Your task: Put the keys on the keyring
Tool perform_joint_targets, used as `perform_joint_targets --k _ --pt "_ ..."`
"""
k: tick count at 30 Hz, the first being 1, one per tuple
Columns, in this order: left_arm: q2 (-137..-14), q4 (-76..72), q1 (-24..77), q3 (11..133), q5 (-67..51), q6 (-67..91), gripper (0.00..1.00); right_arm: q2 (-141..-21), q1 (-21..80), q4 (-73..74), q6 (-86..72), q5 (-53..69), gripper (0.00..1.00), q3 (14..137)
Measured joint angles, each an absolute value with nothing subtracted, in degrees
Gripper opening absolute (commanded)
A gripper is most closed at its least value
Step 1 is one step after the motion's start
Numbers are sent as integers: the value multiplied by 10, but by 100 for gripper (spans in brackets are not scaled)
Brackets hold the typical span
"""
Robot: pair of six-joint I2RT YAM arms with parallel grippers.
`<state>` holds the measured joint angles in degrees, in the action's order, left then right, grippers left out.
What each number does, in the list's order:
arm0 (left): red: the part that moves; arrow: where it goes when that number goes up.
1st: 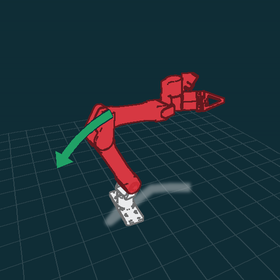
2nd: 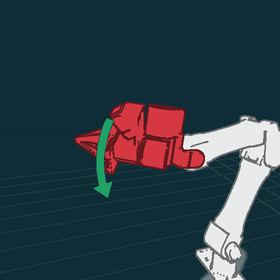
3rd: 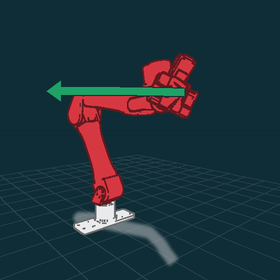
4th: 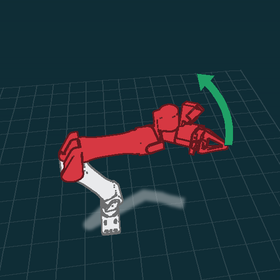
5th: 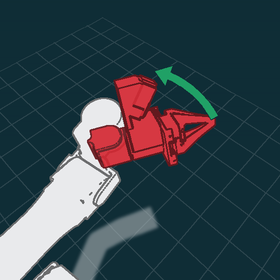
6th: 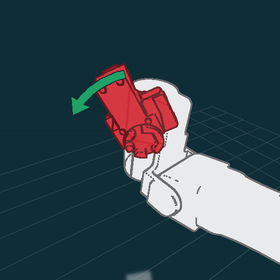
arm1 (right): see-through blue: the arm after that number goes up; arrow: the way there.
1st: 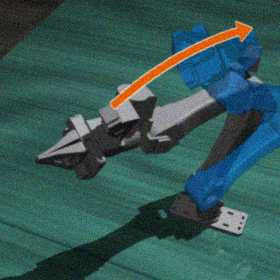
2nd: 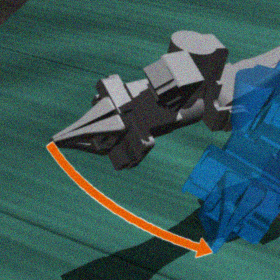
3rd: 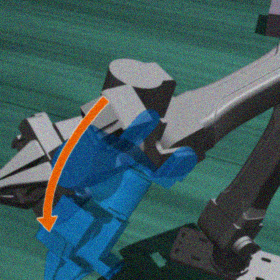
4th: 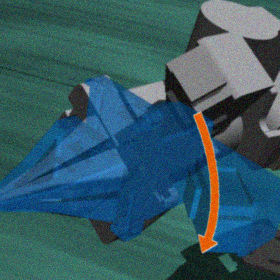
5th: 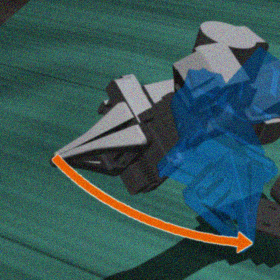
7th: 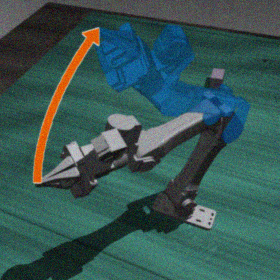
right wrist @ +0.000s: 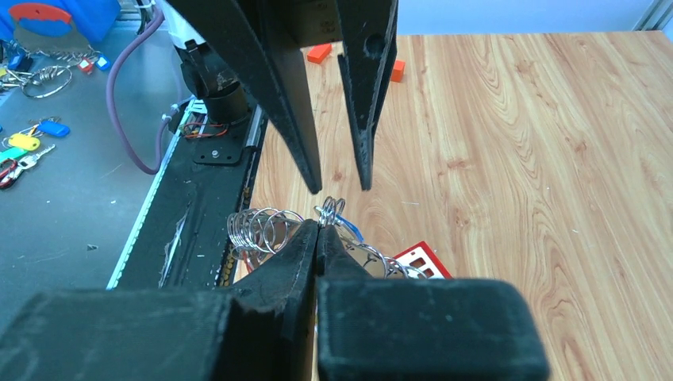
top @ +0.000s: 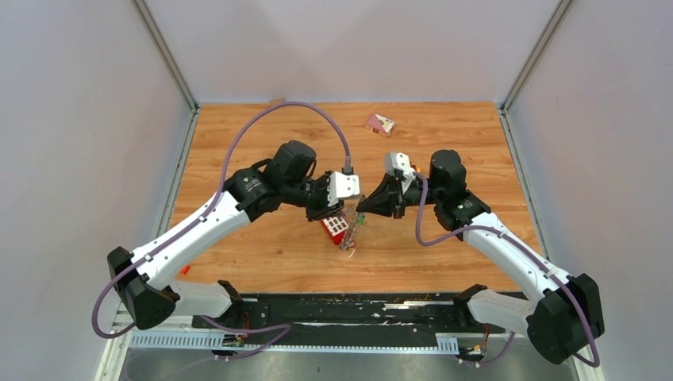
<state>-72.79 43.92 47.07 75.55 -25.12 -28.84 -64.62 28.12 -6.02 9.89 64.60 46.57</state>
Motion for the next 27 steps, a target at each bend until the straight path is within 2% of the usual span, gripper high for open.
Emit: perform_joint_targets --k 16,27 --pt "-742 340 470 691 -337 -256 32 -646 280 -46 111 646 0 466" --pt "-755 322 470 682 -352 -236 12 -646 279 -36 117 646 0 466"
